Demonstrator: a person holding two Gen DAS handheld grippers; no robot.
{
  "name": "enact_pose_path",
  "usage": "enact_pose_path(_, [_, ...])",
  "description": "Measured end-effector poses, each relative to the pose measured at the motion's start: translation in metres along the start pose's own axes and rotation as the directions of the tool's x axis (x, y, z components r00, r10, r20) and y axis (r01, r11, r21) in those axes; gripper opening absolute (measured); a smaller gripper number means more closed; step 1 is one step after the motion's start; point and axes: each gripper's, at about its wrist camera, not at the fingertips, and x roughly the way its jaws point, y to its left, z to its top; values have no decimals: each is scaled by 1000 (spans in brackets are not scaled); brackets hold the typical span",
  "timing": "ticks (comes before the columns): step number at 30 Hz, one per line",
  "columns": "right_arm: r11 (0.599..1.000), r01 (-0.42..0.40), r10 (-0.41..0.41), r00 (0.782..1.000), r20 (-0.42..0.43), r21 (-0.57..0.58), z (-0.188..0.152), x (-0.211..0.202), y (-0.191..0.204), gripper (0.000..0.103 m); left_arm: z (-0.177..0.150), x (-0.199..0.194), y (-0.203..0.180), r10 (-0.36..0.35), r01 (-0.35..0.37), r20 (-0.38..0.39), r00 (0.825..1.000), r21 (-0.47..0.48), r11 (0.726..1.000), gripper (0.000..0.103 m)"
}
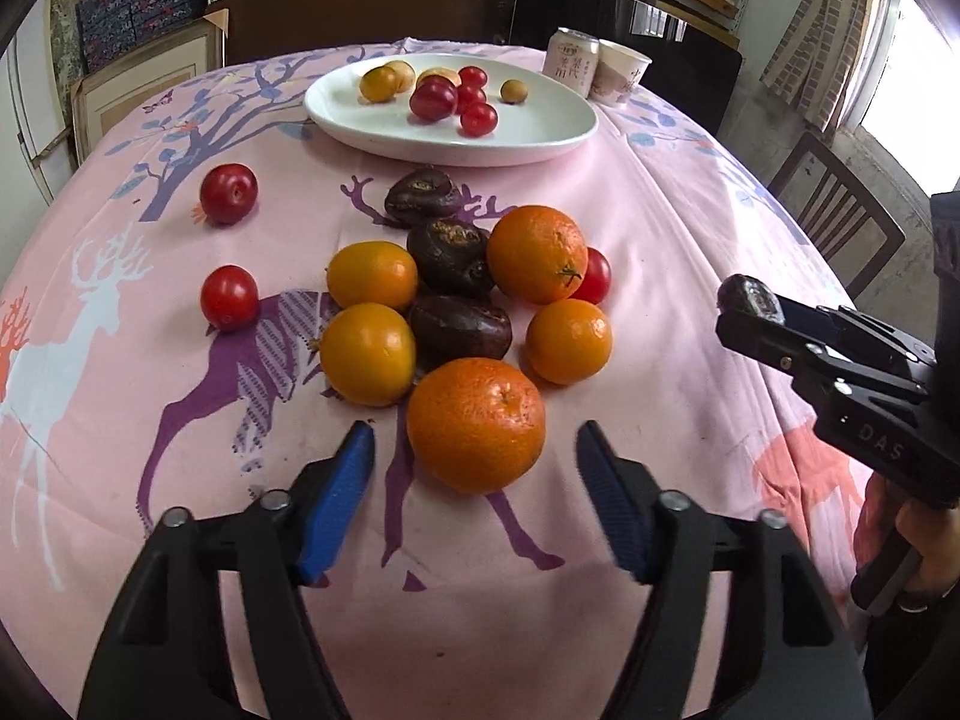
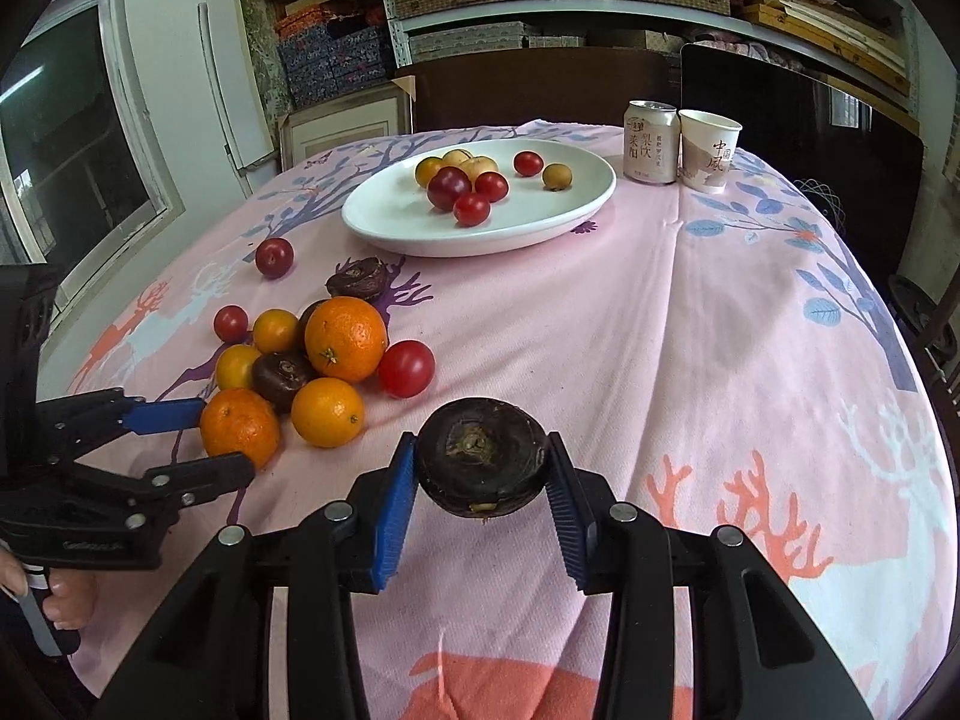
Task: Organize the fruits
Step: 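Grasp a large orange with the left gripper while the right gripper holds the brown fruit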
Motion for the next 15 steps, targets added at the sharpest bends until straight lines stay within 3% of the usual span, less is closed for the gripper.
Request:
enact_pose_path(2, [1000,-1,1,1000,1,4,-2,-2,-1,42,3,11,0,5,-6,-18,1000,-10,1000,47])
enact_pose_path(8, [1000,-12,12,1000,9,0,-4,-7,-1,42,7,12,-3,35,-34,-23,999,26,999,45])
enact_pose_path(15, [999,-20,22,999,44,-39,2,-21,8,42,10,-21,5,48,-49,21,999,46,998,45])
